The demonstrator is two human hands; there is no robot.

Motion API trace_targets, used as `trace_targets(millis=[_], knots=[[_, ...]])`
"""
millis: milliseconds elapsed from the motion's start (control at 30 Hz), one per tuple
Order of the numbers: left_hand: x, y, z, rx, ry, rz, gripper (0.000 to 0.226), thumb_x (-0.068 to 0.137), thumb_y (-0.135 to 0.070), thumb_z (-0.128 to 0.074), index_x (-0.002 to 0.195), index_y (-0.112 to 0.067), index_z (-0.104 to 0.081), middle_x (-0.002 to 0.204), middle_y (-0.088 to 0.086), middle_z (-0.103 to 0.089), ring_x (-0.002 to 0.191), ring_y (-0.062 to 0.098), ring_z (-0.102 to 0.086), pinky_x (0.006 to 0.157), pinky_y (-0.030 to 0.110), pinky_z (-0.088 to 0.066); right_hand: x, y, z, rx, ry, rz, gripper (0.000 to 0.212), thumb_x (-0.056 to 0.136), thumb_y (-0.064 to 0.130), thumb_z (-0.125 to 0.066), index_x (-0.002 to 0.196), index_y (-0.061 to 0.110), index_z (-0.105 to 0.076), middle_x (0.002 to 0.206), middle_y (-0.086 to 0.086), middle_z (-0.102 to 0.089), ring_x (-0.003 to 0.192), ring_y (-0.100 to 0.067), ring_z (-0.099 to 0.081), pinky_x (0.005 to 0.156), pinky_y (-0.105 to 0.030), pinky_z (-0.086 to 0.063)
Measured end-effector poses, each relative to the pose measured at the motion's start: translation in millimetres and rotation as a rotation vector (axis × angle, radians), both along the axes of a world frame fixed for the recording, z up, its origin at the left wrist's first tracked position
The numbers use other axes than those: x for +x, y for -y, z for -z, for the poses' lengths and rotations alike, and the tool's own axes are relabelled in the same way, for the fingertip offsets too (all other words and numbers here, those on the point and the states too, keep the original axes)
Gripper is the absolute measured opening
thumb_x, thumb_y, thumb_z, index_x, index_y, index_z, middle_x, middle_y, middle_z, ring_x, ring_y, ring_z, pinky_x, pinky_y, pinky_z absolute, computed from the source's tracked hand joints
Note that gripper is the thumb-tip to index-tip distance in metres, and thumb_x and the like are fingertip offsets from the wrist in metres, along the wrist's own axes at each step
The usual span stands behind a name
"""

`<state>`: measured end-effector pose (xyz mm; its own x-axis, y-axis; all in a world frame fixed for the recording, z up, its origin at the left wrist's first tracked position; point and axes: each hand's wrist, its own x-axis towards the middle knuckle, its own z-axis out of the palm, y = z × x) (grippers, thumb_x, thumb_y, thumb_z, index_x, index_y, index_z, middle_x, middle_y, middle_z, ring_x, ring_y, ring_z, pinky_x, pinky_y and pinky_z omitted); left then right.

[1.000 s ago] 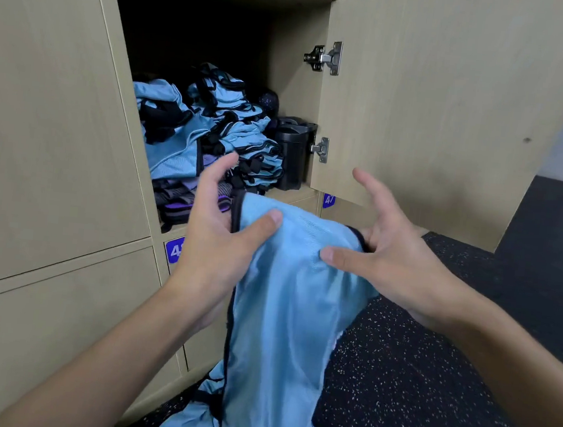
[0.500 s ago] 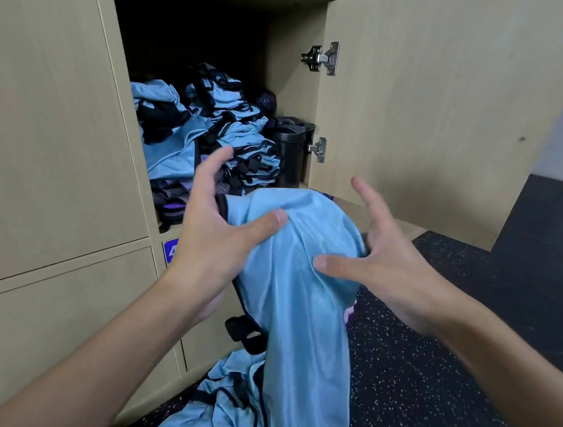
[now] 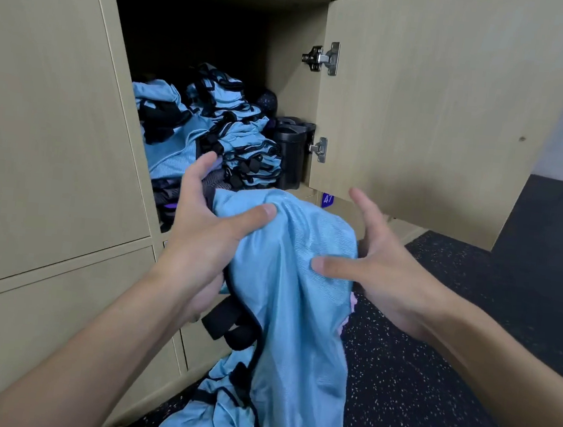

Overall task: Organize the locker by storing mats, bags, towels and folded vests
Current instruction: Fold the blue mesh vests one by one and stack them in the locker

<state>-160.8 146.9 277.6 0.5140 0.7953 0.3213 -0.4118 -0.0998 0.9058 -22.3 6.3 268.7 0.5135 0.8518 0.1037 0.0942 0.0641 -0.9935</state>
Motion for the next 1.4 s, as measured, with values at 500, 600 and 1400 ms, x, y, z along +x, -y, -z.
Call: trace_targets(millis=[500,600,1400], knots=[[-2,-6,-3,-0.074,-0.012,0.077,0.086,0.074,-0.001,-0.081,0.132,-0.051,-0.042,0.144,-0.005,-0.051,0.117,0.018,-0.065,0.096,0.045,-0.055,-9,-4,-1,0.200,0.075,0.130,0.084,0.083,-0.006,-0.071,0.134,0.051,-0.038,0.127,-0.003,-0.057,0.105,-0.018,-0.068,0.093,-0.041,-0.055],[-1,-3,-5,-0.088,-0.008,0.104,0.089,0.077,0.003,-0.078,0.138,-0.049,-0.039,0.140,0.001,-0.056,0.112,0.018,-0.068,0.096,0.045,-0.055,-11,-5,-1,0.257,0.024,0.144,0.082,0.086,-0.004,-0.068,0.137,0.051,-0.034,0.123,-0.007,-0.063,0.101,-0.017,-0.069,0.097,-0.048,-0.053],[-1,11,-5,-0.087,-0.162,0.023,0.089,0.084,0.004,-0.072,0.146,-0.043,-0.029,0.085,0.007,-0.077,0.074,0.019,-0.072,0.067,0.037,-0.062,-13,-12,13,0.213,0.107,0.114,0.110,0.072,0.001,-0.081,0.144,0.060,-0.022,0.143,0.018,-0.044,0.118,0.001,-0.058,0.097,-0.035,-0.054]])
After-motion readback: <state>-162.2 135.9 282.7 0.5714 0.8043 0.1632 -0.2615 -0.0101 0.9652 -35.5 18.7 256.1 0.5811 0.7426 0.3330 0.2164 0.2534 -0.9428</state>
